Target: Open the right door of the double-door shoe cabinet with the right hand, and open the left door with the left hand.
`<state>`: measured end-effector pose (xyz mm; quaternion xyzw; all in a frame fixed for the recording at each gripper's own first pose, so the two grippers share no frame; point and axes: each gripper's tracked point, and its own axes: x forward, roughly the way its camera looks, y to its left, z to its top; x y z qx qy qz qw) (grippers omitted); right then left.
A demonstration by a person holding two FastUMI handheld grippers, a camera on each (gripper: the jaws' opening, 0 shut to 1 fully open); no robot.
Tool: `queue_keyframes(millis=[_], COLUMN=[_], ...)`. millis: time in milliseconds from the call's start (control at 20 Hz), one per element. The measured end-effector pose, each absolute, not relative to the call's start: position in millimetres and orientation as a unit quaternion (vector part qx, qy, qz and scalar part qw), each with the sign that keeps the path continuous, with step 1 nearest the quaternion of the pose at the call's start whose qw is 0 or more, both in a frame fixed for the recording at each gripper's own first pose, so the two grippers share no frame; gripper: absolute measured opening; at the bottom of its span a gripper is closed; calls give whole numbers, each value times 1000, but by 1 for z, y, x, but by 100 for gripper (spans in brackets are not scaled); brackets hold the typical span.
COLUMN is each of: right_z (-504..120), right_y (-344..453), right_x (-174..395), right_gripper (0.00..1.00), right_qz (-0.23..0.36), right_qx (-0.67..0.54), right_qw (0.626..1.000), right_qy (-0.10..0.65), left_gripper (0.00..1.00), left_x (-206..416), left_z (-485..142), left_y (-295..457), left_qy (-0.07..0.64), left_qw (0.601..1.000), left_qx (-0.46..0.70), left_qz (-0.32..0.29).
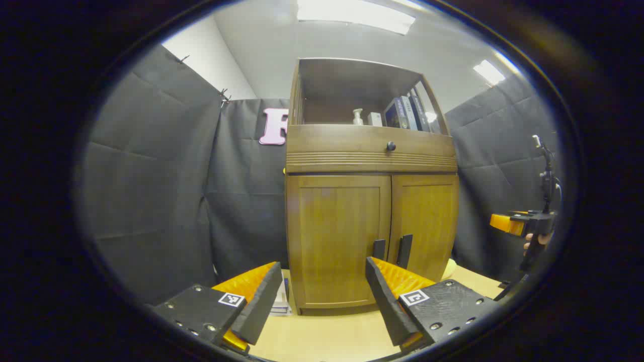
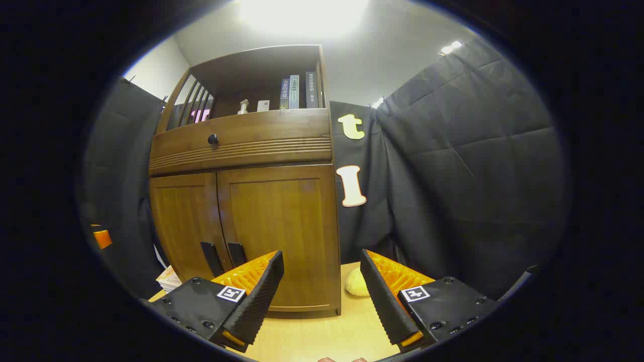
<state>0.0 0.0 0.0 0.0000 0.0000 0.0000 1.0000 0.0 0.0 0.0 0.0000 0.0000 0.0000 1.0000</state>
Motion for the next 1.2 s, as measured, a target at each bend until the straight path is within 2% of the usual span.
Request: queue_keyframes(millis=[900,1200], right_z=[-1,1], right_y=[9,31], right_x=[-1,8], right_gripper=[96,96], right_qz=[0,26], right_qx=[11,6], right_qw=[1000,999], right_qy=[15,18], left_gripper=[96,96], left_x=[-4,-18], left_z=[-4,-21], left_y=[-5,6], left_qy=[-1,11], left_qw=[1000,1000], left_qx=[1,-20], left_qz=[-6,10])
